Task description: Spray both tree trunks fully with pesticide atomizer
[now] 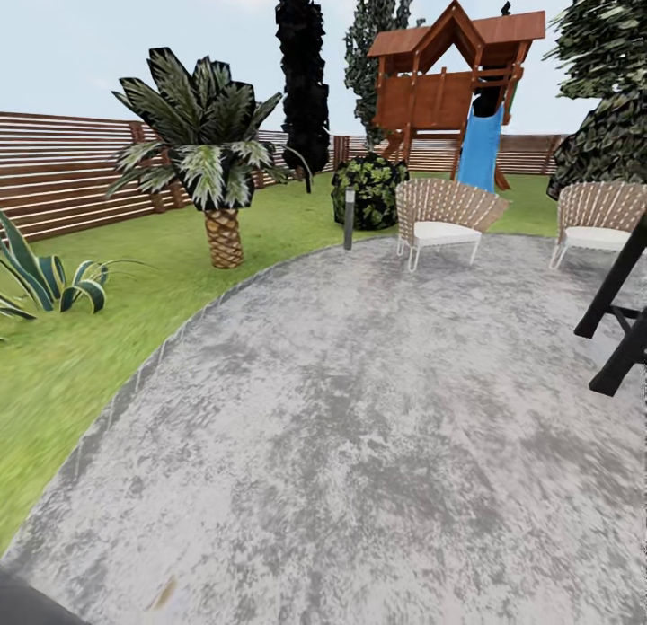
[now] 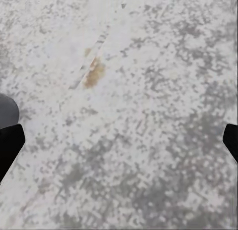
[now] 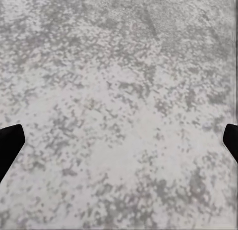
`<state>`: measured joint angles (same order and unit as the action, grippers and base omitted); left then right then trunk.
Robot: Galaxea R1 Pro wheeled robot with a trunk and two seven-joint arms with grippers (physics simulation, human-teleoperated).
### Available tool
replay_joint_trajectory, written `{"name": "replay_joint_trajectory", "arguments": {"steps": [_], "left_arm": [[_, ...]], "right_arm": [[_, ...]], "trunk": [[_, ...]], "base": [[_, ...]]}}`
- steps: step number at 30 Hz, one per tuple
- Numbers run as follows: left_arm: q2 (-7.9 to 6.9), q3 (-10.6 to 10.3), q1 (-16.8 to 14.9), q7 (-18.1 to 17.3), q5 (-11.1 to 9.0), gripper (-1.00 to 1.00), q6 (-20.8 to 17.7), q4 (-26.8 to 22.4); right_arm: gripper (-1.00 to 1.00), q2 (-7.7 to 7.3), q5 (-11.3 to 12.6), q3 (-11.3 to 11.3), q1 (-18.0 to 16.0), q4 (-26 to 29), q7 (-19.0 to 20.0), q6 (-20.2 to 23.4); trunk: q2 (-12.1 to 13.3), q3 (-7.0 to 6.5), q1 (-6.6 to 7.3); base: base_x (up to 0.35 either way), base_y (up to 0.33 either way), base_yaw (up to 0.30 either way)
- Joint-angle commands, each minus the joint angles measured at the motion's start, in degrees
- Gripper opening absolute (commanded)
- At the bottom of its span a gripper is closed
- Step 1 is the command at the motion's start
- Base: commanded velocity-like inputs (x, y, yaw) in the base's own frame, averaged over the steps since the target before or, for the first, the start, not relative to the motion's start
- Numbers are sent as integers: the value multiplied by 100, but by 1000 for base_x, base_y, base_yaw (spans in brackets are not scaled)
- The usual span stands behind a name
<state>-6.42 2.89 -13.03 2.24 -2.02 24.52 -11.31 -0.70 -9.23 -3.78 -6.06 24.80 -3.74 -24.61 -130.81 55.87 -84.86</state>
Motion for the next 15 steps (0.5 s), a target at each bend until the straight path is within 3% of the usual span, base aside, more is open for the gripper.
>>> {"name": "replay_joint_trajectory", "arguments": {"steps": [1, 9, 15], "left_arm": [[0, 0, -1, 0, 0, 100, 0, 2], [0, -3, 1, -4, 0, 100, 0, 1], [0, -1, -3, -5, 0, 100, 0, 1]], "right_arm": [[100, 0, 0, 2, 0, 3, 2, 0], [100, 0, 0, 9, 0, 7, 4, -6], [100, 0, 0, 9, 0, 7, 4, -5]], "trunk": [[0, 0, 0], [0, 0, 0], [0, 0, 0]], "base": [[339, 0, -136], [339, 0, -31], [339, 0, -206]]}}
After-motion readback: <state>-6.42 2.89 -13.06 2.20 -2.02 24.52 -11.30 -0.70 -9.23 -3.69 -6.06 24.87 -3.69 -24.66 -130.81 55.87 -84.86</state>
